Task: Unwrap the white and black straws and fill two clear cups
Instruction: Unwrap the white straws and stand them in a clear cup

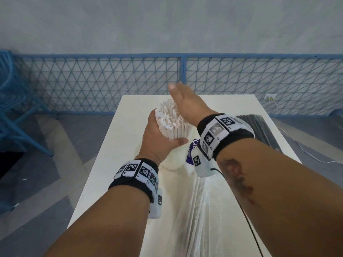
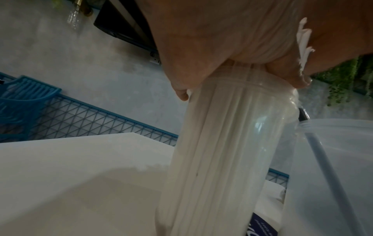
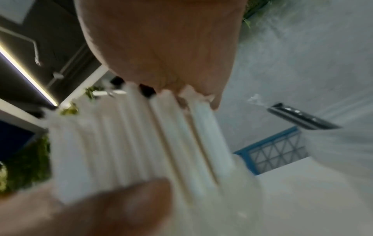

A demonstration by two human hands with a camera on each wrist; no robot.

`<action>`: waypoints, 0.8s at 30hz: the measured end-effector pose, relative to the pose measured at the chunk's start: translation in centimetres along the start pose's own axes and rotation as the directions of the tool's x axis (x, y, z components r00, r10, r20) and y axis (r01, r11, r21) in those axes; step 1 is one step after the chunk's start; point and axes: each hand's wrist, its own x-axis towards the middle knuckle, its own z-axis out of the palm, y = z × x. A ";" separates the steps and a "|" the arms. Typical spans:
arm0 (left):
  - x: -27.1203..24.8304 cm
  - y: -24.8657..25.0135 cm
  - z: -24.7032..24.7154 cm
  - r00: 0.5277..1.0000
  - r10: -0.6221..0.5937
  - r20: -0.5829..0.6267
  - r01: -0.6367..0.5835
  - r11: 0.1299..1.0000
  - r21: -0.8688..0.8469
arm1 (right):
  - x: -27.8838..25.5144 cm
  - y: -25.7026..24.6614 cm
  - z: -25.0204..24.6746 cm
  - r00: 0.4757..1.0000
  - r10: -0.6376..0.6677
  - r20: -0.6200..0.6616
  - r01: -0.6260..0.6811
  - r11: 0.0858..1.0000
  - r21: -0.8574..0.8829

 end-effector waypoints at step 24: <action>-6.0 -2.2 0.0 0.874 -0.460 -0.159 0.465 0.886 -0.009 | -8.9 2.7 -2.9 0.953 0.032 -0.300 -0.024 0.999 0.030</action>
